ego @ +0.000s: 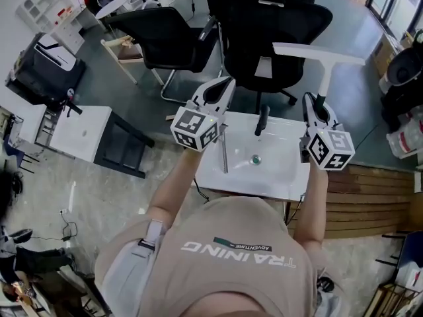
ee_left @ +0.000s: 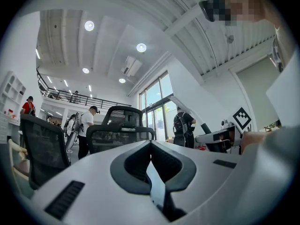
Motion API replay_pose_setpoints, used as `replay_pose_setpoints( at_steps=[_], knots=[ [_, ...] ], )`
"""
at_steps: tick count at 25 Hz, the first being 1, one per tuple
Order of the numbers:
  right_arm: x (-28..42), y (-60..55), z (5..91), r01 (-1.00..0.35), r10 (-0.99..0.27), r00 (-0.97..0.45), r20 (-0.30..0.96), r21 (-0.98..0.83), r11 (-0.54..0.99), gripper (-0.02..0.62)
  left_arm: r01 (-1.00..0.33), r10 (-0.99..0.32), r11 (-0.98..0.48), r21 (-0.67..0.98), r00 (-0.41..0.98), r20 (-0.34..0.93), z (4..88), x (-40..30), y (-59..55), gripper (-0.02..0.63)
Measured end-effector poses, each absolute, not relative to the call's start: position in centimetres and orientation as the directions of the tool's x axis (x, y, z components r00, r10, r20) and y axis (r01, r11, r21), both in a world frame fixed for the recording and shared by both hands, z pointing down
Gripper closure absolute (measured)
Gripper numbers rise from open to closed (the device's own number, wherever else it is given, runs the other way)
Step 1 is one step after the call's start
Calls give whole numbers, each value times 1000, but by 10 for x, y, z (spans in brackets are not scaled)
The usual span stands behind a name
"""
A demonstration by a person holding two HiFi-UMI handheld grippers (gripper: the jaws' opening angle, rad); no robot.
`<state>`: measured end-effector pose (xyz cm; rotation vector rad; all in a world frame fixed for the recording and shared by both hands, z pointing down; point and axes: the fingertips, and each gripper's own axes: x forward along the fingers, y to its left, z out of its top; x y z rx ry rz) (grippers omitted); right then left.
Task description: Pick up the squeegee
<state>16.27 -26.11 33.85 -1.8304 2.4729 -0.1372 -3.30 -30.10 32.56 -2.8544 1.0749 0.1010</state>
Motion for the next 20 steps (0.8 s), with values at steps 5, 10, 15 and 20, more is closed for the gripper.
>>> replay_pose_setpoints(
  at_steps=[5, 10, 15, 20],
  knots=[
    [165, -262, 334, -952, -957, -290, -4, -100, 289, 566, -656, -650, -752, -62, 754, -93, 328, -29, -301, 594],
    [165, -263, 329, -952, -957, -291, -9, -92, 290, 566, -658, -652, -749, -68, 752, -94, 327, -30, -304, 594],
    [165, -264, 333, -952, -957, -291, -1, -93, 290, 566, -657, -650, -751, -68, 753, -100, 325, -29, -305, 594],
    [163, -264, 331, -951, -955, -296, -3, -91, 295, 566, -660, -654, -748, -72, 751, -96, 326, -31, -305, 594]
  ],
)
